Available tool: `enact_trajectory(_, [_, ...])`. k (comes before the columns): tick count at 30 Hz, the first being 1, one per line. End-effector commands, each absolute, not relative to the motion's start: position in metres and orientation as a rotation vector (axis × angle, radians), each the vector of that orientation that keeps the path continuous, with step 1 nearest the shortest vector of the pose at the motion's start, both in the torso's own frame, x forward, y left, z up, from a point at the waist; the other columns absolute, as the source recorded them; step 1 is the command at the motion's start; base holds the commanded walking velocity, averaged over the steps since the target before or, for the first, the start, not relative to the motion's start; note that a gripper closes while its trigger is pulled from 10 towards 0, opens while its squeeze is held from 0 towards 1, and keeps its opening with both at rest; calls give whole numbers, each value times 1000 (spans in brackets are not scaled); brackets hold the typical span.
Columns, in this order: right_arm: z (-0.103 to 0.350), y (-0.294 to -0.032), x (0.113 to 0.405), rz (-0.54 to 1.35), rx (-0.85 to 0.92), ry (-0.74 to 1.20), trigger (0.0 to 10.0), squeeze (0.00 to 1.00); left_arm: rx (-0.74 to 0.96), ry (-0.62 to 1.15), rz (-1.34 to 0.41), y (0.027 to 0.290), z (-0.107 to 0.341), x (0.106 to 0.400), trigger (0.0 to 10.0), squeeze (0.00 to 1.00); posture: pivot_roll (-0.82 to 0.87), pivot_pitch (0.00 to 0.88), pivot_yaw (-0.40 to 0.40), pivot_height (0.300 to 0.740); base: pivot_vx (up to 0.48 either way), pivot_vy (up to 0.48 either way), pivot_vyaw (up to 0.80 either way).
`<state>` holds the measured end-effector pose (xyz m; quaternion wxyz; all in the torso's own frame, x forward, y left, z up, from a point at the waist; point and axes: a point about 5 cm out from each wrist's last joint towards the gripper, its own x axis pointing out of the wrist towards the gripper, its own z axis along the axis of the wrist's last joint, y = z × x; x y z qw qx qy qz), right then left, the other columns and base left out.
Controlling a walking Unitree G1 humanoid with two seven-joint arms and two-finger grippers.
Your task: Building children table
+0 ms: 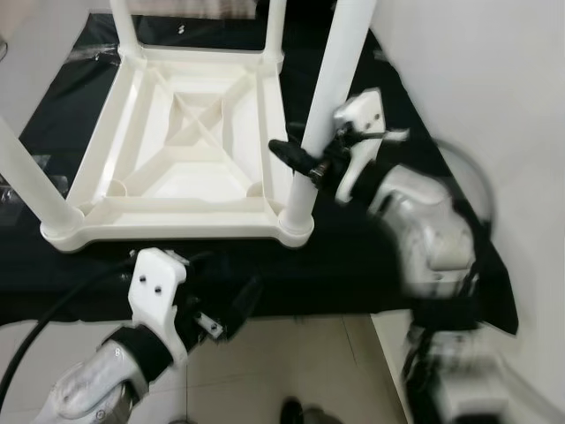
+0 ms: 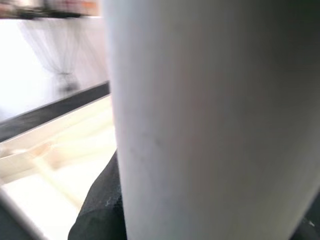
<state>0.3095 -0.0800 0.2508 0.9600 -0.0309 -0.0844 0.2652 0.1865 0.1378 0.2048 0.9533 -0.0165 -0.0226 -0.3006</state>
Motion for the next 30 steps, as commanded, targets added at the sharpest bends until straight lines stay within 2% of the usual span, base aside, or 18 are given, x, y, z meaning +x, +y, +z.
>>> enact_trajectory(1, [187, -71, 302, 482, -145, 164, 0, 0, -45, -34, -633, 135, 203, 186, 10000, 0, 151, 245, -120, 740, 0, 0, 0])
enact_trajectory(2, [187, -59, 300, 503, -143, 149, 0, 0, -44, -37, -637, 134, 203, 187, 10000, 0, 158, 239, -118, 740, 0, 0, 0])
enact_trajectory(7, [201, -43, 308, 522, -131, 103, 0, 0, -39, -45, -637, 135, 205, 189, 10000, 0, 152, 236, -117, 740, 0, 0, 0])
enact_trajectory(8, [208, -41, 311, 531, -128, 86, 8863, 0, -38, -46, -635, 136, 205, 189, 10000, 0, 155, 236, -118, 740, 0, 0, 0])
enact_trajectory(9, [208, -41, 311, 531, -128, 86, 8863, 0, -38, -46, -635, 136, 205, 189, 10000, 0, 155, 236, -118, 740, 0, 0, 0])
enact_trajectory(10, [213, -41, 315, 533, -116, 69, 10000, 0, -36, -47, -634, 136, 205, 190, 10000, 0, 155, 237, -117, 740, 0, 0, 0])
enact_trajectory(11, [217, -43, 314, 508, -108, 59, 10000, 0, -35, -47, -634, 137, 205, 190, 10000, 0, 155, 237, -117, 740, 0, 0, 0])
enact_trajectory(12, [222, -46, 315, 506, -83, 39, 10000, 1000, -34, -48, -632, 137, 205, 190, 10000, 0, 155, 237, -117, 740, 0, 0, 0])
enact_trajectory(15, [234, -55, 319, 495, -64, -6, 10000, 1000, -33, -48, -630, 138, 206, 190, 10000, 0, 153, 239, -116, 740, 0, 0, 0])
enact_trajectory(19, [254, -66, 329, 590, -55, -100, 10000, 1000, -39, -45, -634, 136, 205, 189, 10000, 0, 147, 247, -117, 740, 0, 0, 0])
enact_trajectory(20, [258, -67, 330, 631, -53, -119, 10000, 1000, -39, -44, -636, 135, 205, 189, 10000, 0, 147, 247, -117, 740, 0, 0, 0])
enact_trajectory(22, [266, -64, 322, 892, -148, -161, 10000, 1000, -40, -44, -635, 135, 205, 189, 10000, 0, 152, 255, -119, 740, 0, 0, 0])
enact_trajectory(23, [266, -64, 322, 892, -148, -161, 10000, 1000, -40, -44, -635, 135, 205, 189, 10000, 0, 152, 255, -119, 740, 0, 0, 0])
enact_trajectory(24, [268, -64, 318, 978, -193, -176, 10000, 173, -40, -44, -634, 135, 205, 189, 10000, 0, 152, 255, -119, 740, 0, 0, 0])
enact_trajectory(25, [278, -68, 315, 1151, -208, -198, 10000, 0, -41, -45, -632, 135, 205, 188, 10000, 0, 158, 259, -122, 740, 0, 0, 0])
enact_trajectory(30, [287, -72, 321, 1232, -236, -232, 10000, 0, -42, -45, -631, 135, 206, 188, 10000, 0, 166, 263, -124, 740, 0, 0, 0])
